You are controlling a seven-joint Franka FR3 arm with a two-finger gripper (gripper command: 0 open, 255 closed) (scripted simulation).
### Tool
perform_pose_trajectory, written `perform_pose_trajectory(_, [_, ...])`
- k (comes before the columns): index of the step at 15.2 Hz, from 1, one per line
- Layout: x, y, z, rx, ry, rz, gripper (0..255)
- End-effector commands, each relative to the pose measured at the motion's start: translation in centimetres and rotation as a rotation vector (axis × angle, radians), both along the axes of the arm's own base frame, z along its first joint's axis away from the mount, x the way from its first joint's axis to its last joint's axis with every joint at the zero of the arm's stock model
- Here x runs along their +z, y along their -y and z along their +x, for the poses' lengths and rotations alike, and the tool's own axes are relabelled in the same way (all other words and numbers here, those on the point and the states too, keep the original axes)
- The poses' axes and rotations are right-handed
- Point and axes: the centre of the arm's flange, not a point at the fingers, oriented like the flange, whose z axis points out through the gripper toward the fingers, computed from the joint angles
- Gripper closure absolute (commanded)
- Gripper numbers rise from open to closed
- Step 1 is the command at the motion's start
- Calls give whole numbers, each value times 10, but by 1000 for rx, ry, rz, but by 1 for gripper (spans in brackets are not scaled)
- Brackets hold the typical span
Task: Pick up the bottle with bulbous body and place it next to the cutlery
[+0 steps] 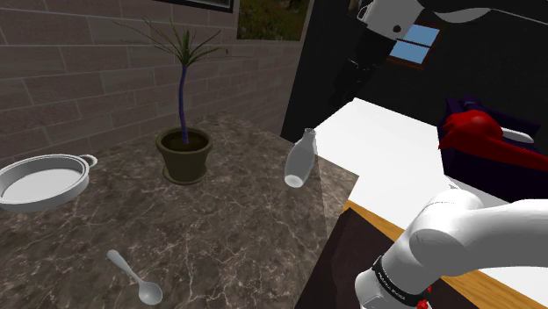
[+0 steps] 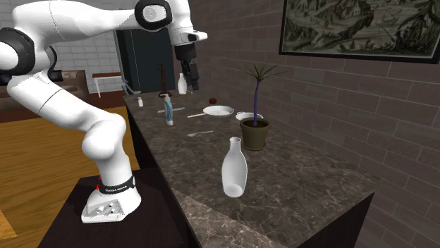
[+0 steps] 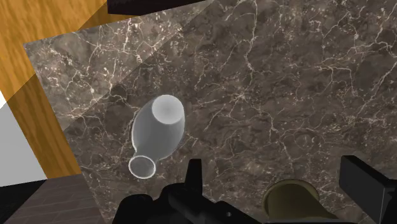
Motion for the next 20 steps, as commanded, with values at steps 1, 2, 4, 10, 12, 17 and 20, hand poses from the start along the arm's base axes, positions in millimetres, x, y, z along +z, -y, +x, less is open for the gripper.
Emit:
perform_pose_trajectory(1, [0, 0, 0, 0, 0, 0, 0])
perform_pose_trajectory(2, [-10, 7, 5, 4, 2, -1, 0])
perform_pose_trajectory(4, [-28, 21, 17, 13, 7, -3, 0])
perform_pose_trajectory(10, [-85, 63, 51, 39, 21, -9, 0])
perform_pose_trajectory(12, [-104, 77, 63, 48, 25, -11, 0])
perform_pose_trajectory(17, [-150, 112, 94, 69, 37, -15, 0])
perform_pose_trajectory(20, [-177, 132, 113, 82, 43, -18, 0])
